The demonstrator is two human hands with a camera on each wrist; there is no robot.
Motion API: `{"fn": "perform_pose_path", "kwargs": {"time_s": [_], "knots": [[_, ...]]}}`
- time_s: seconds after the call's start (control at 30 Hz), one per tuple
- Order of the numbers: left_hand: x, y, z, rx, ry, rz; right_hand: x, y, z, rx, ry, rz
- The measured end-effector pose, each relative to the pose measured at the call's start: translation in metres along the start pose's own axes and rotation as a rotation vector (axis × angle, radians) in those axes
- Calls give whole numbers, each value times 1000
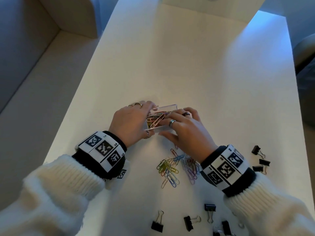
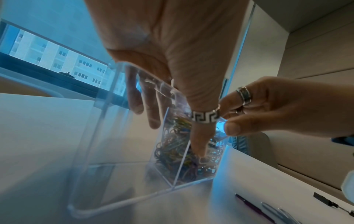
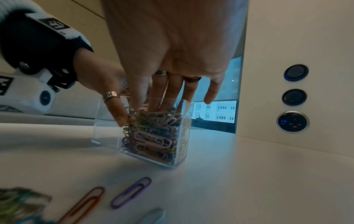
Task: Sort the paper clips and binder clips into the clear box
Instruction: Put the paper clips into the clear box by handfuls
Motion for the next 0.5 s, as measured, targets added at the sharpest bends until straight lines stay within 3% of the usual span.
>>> {"fn": "perform_pose_path", "kwargs": {"time_s": [0.17, 0.33, 0.5], "knots": [[-1, 0, 0, -13, 0, 7, -5, -13, 3, -26, 14, 36], [-2, 0, 0, -2, 0, 18, 0, -1, -5, 21, -39, -17], [-2, -7, 6, 22, 85, 107, 4, -29, 18, -88, 80, 210]]}}
Point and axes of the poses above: each hand's wrist, its own x-axis away from the middle knuckle, its own y-axis out of the palm, z = x × y, the point moved 8 cm from there along -x, towards the middle knuckle, and after that the axes turned 7 degrees about y, right-handed, at the moved point
